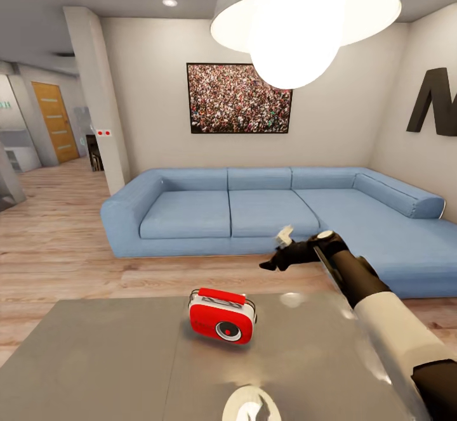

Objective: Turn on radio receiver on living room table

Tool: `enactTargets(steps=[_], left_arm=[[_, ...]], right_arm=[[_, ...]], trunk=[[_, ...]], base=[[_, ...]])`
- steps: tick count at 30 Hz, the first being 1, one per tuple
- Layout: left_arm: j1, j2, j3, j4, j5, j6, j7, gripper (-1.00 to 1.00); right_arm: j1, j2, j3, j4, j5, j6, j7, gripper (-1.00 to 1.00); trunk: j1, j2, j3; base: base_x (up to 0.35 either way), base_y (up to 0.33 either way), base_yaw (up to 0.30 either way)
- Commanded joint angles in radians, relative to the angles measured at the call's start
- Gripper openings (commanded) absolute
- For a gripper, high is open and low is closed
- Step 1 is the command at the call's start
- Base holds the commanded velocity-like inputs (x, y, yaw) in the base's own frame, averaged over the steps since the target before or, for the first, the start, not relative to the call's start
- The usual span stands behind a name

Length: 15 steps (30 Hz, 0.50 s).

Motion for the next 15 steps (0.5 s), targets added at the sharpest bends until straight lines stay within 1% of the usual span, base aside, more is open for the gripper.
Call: enactTargets(steps=[1,2,3,5,8,10,12,15], left_arm=[[0.0,0.0,0.0,0.0,0.0,0.0,0.0,1.0],[0.0,0.001,0.0,0.0,0.0,-0.001,0.0,1.0],[0.0,0.001,0.0,0.0,-0.001,-0.001,0.001,1.0],[0.0,0.001,0.0,0.0,0.0,-0.001,0.002,1.0],[0.0,0.001,0.0,0.0,0.0,-0.001,0.003,1.0],[0.0,0.002,0.0,0.0,0.0,-0.001,0.003,1.0],[0.0,0.002,0.0,0.0,-0.001,-0.001,0.003,1.0],[0.0,0.0,-0.001,0.0,-0.004,0.0,0.004,1.0]], right_arm=[[0.0,-0.005,-0.008,0.0,0.006,-0.02,0.003,1.0],[0.0,-0.024,-0.033,0.001,0.015,-0.05,0.006,1.0],[0.0,-0.031,-0.043,0.001,0.017,-0.054,0.007,1.0],[0.0,-0.062,-0.091,0.001,0.023,-0.064,0.016,1.0],[0.0,-0.081,-0.126,0.002,0.026,-0.068,0.021,1.0],[-0.001,-0.084,-0.134,0.003,0.025,-0.066,0.023,1.0],[-0.001,-0.079,-0.137,0.003,0.028,-0.059,0.022,1.0],[-0.001,-0.072,-0.138,0.002,0.045,-0.055,0.021,1.0]], trunk=[[0.0,0.0,0.0],[0.0,0.0,0.0],[0.0,0.0,0.0],[0.0,0.0,0.0],[0.0,0.0,0.0],[0.0,0.0,0.0],[0.0,0.0,0.0],[0.0,0.0,0.0]], base=[[0.0,0.0,0.0],[0.0,0.0,0.0],[0.0,0.0,0.0],[0.0,0.0,0.0],[0.0,0.0,0.0],[0.0,0.0,0.0],[0.0,0.0,0.0],[0.0,0.0,0.0]])
